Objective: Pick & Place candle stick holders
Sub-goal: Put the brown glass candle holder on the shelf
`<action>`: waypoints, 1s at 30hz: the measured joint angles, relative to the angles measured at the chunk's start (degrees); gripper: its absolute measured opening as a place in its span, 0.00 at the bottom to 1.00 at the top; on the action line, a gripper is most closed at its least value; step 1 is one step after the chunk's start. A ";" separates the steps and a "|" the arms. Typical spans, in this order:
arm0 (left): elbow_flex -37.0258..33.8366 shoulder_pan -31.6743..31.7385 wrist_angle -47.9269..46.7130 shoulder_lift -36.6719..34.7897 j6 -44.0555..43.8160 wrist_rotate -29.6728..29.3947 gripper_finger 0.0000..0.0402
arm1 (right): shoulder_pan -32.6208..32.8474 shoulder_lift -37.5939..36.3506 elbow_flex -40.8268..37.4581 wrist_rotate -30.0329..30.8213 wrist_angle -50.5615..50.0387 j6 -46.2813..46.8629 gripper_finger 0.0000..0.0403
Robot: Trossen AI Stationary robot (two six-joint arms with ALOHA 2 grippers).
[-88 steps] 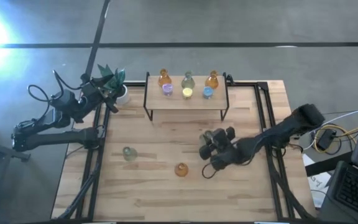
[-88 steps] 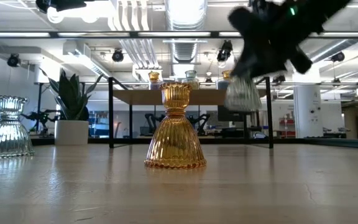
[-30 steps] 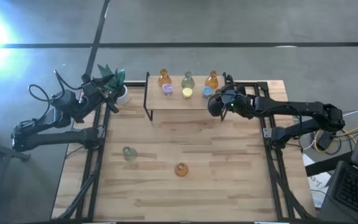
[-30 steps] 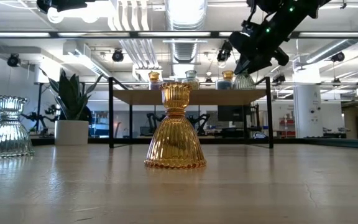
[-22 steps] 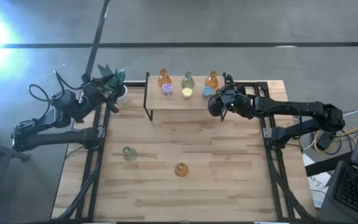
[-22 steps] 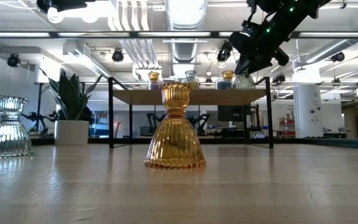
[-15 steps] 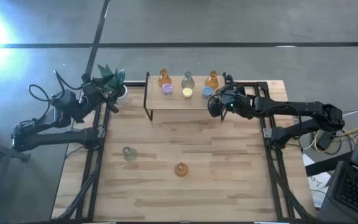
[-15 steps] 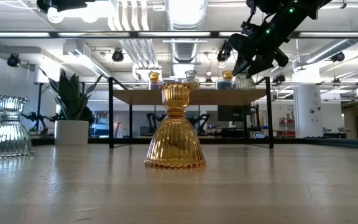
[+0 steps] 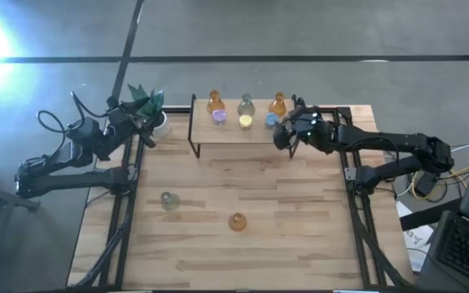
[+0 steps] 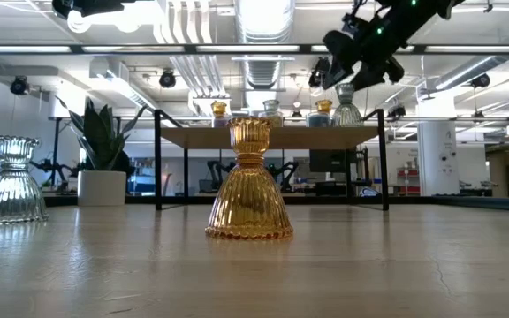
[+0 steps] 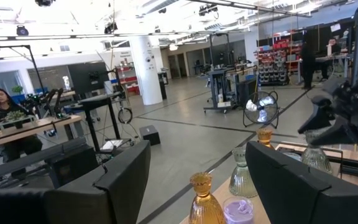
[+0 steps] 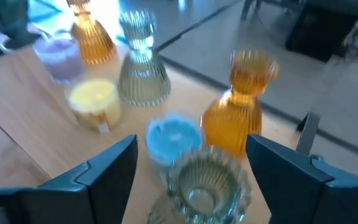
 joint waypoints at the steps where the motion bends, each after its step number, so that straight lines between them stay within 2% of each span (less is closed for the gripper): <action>1: 0.00 0.00 0.00 0.00 0.00 0.00 0.67 | 0.00 -0.38 0.55 0.00 -0.02 -1.07 0.73; 8: 0.00 0.00 0.00 0.00 -0.12 0.00 0.67 | 0.16 -3.64 7.48 -0.20 0.00 -5.74 0.75; 10: 0.00 0.00 0.01 0.00 -0.29 0.00 0.67 | 0.41 -4.37 10.42 -2.43 0.08 -6.68 0.74; 15: 0.00 0.00 0.05 0.00 -0.31 0.00 0.67 | 2.42 -4.50 17.95 -17.25 -3.97 -11.69 0.70; 18: 0.00 -0.01 0.08 0.00 -0.31 0.00 0.67 | 4.91 -3.35 21.79 -26.74 -12.49 -13.12 0.67; 20: 0.00 0.00 0.08 -0.02 -0.33 0.00 0.67 | 7.05 -2.45 23.82 -30.71 -19.75 -10.80 0.65; 24: 0.00 -0.02 0.33 -0.02 0.06 0.00 0.67 | 13.38 -0.85 25.76 -31.96 -28.68 -4.04 0.62; 30: 0.00 -0.01 0.45 -0.02 0.13 0.00 0.67 | 25.45 1.17 21.15 -30.93 -22.57 4.76 0.59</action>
